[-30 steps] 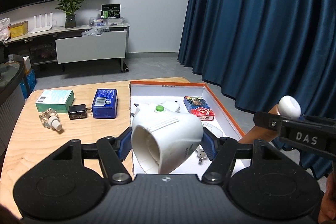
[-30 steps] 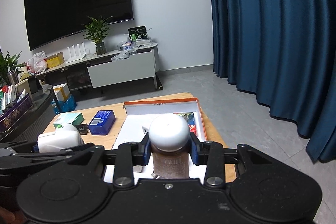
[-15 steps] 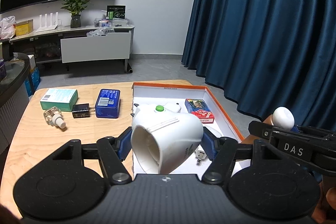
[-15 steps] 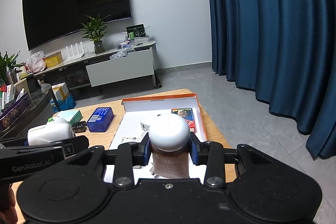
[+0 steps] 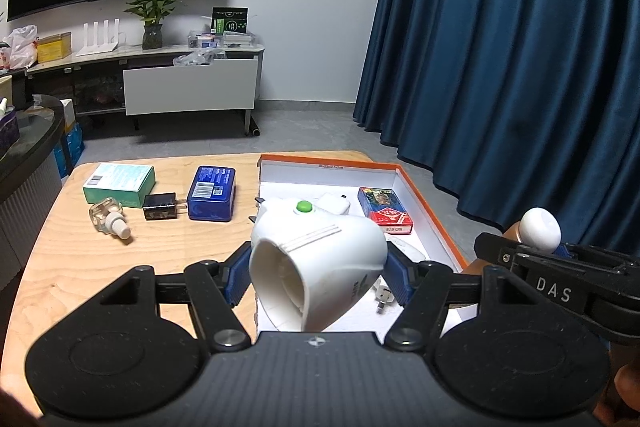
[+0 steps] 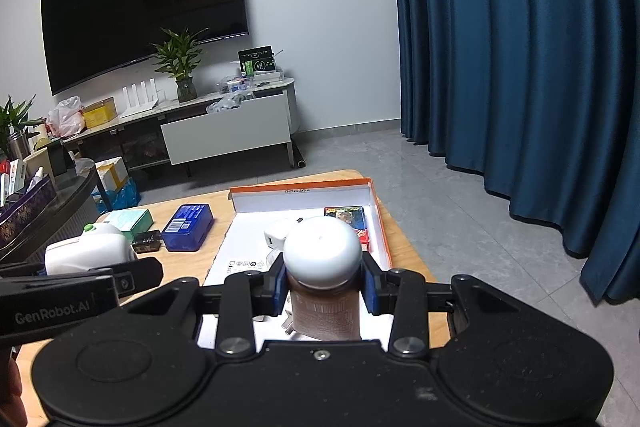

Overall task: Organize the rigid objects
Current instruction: 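Hold the plug-in diffuser and bronze bottle above the lid with both grippers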

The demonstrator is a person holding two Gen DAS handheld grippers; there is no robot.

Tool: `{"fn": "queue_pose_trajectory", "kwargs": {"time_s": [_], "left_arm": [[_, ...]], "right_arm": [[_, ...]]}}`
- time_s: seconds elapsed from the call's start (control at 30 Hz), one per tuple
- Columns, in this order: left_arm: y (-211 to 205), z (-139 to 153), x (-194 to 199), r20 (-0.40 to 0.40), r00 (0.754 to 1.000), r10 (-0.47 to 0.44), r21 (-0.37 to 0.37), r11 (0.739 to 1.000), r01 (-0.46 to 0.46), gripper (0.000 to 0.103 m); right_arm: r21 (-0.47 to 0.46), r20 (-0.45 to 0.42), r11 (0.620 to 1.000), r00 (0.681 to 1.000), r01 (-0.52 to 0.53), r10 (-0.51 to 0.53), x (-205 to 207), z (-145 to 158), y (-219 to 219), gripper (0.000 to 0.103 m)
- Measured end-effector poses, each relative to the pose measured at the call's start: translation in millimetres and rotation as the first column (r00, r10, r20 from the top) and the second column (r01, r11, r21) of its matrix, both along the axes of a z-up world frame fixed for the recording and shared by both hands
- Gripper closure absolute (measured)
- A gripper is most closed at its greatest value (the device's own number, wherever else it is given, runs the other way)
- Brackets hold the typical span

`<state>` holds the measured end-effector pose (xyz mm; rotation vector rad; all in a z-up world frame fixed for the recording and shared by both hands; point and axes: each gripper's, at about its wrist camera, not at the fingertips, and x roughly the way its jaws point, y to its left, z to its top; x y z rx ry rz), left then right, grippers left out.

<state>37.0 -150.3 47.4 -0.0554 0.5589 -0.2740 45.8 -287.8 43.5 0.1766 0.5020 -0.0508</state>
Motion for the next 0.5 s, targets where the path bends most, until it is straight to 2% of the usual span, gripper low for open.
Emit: {"fn": "queue_pose_trajectory", "kwargs": {"time_s": [0.5], "left_arm": [[2.1,-0.9,0.3,-0.011,1.0,0.021,-0.016,1.0,-0.021,0.035]], "right_arm": [[-0.011,-0.013,1.0,1.0,-0.007,0.006,4.1,-9.0,-1.6,0.059]]}}
